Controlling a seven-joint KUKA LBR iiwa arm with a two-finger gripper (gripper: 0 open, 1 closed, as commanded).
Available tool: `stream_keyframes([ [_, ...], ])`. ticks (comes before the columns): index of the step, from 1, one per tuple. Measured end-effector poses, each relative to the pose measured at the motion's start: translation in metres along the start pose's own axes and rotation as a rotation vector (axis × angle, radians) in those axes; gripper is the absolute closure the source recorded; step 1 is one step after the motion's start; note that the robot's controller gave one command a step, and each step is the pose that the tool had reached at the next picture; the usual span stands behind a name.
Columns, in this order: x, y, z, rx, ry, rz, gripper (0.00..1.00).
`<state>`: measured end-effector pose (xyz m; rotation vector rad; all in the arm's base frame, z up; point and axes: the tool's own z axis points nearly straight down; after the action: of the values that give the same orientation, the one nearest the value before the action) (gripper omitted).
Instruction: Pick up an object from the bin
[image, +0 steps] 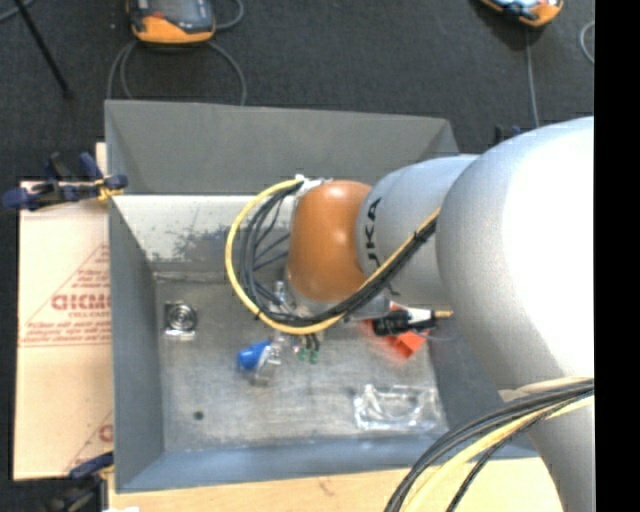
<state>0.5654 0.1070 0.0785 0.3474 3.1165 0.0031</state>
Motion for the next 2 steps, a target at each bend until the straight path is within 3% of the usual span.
stream_keyframes([
  [1, -0.001, 0.001, -0.003, -0.001, 0.002, 0.000, 1.00],
  [2, -0.004, 0.001, -0.062, -0.002, -0.002, -0.002, 1.00],
])
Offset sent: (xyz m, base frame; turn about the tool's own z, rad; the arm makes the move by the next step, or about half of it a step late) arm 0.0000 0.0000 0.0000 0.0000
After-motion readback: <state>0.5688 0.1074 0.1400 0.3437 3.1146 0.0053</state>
